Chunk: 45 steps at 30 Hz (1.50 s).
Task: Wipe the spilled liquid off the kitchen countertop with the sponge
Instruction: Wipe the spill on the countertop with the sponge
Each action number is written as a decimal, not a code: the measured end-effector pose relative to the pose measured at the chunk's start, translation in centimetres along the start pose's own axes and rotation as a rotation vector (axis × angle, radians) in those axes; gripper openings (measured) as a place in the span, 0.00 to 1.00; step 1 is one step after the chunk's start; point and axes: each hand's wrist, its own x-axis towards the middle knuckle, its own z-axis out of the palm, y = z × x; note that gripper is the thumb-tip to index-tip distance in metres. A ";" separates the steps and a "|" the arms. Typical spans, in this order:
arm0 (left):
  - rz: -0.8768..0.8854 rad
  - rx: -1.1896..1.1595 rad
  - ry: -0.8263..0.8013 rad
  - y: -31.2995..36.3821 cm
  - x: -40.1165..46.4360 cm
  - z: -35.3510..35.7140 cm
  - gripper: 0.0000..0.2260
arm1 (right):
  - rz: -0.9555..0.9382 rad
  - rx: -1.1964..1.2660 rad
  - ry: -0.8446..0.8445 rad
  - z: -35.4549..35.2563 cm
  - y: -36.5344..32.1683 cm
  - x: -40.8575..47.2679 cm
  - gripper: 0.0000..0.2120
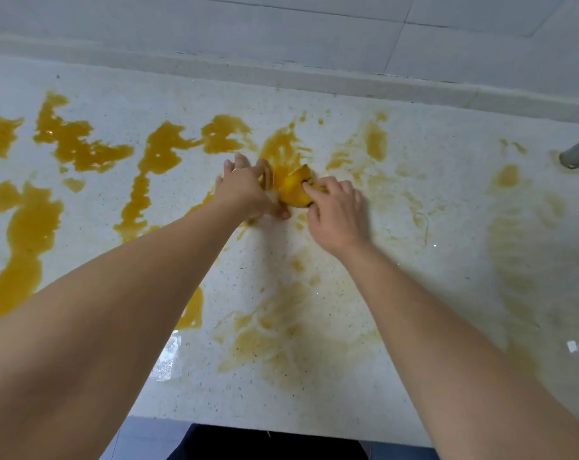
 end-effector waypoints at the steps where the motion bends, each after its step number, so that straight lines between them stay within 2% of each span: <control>1: 0.004 0.012 0.002 0.2 0.4 -0.3 0.51 | 0.113 -0.014 0.025 -0.3 1.1 0.7 0.20; 3: 0.000 0.015 -0.014 0.6 1.5 -1.1 0.53 | 0.306 0.022 0.074 -1.0 2.4 2.0 0.20; 4: -0.010 0.012 -0.029 0.9 2.0 -1.4 0.54 | 0.295 0.024 0.072 -1.0 2.4 2.4 0.20; 7: -0.032 0.032 -0.064 1.6 3.4 -1.6 0.55 | 0.104 -0.019 0.040 -0.5 2.6 3.1 0.20; 8: -0.031 0.049 -0.070 1.7 3.7 -1.5 0.56 | 0.136 -0.044 0.058 -0.6 3.7 3.7 0.19; 11: -0.018 0.067 -0.077 1.5 3.9 -1.4 0.57 | 0.426 -0.050 0.112 -1.6 7.6 6.1 0.15; 13: -0.029 0.058 -0.086 1.6 3.9 -1.6 0.57 | 0.497 0.001 0.121 -2.0 7.8 7.5 0.14; 14: -0.039 0.051 -0.093 1.7 3.9 -1.7 0.57 | 0.437 0.020 0.114 -1.9 7.0 8.1 0.15; 17: -0.050 0.033 -0.108 2.1 3.6 -1.9 0.57 | 0.098 0.025 0.055 -0.5 4.2 7.9 0.18; 18: -0.050 0.031 -0.109 2.2 3.6 -2.0 0.57 | 0.072 0.013 0.062 -0.3 4.3 7.9 0.18; 19: -0.048 0.031 -0.110 2.2 3.5 -2.0 0.57 | 0.121 -0.007 0.089 -0.4 5.0 8.3 0.18; 22: -0.047 0.037 -0.105 2.2 3.5 -2.1 0.56 | 0.445 0.021 0.146 -1.6 7.3 10.1 0.16; 23: -0.048 0.031 -0.105 2.2 3.5 -2.1 0.56 | 0.469 0.054 0.132 -1.8 7.2 10.5 0.15; 24: -0.051 0.025 -0.105 2.2 3.5 -2.1 0.56 | 0.401 0.079 0.108 -1.8 6.5 10.7 0.16; 27: -0.057 0.022 -0.107 2.1 3.5 -2.0 0.56 | 0.039 0.057 0.052 -0.6 4.6 10.1 0.19; 28: -0.056 0.022 -0.107 2.1 3.6 -1.9 0.56 | 0.031 0.027 0.073 -0.6 5.2 10.1 0.20; 31: -0.051 0.026 -0.104 1.9 3.6 -1.9 0.57 | 0.363 0.055 0.127 -1.6 7.6 11.4 0.19; 32: -0.050 0.025 -0.105 1.8 3.6 -1.8 0.57 | 0.382 0.070 0.117 -1.6 7.3 11.4 0.20; 33: -0.050 0.018 -0.105 1.8 3.6 -1.8 0.57 | 0.307 0.082 0.097 -1.6 6.3 11.3 0.20; 35: -0.051 0.008 -0.102 1.8 3.6 -1.8 0.56 | 0.020 0.098 0.041 -0.7 3.6 10.4 0.21; 37: -0.043 0.015 -0.096 1.7 3.6 -1.8 0.56 | -0.103 0.071 0.040 -0.1 2.8 9.5 0.21; 38: -0.037 0.020 -0.094 1.6 3.6 -1.7 0.56 | -0.042 0.039 0.061 -0.2 3.5 9.8 0.21; 41: -0.020 0.036 -0.079 1.4 3.7 -1.6 0.56 | 0.338 0.060 0.116 -1.1 5.4 10.9 0.21; 42: -0.016 0.042 -0.075 1.4 3.9 -1.6 0.57 | 0.339 0.065 0.097 -1.1 4.8 10.8 0.21; 45: 0.001 0.071 -0.079 1.3 4.0 -1.7 0.56 | 0.027 0.027 0.019 0.0 1.3 9.7 0.22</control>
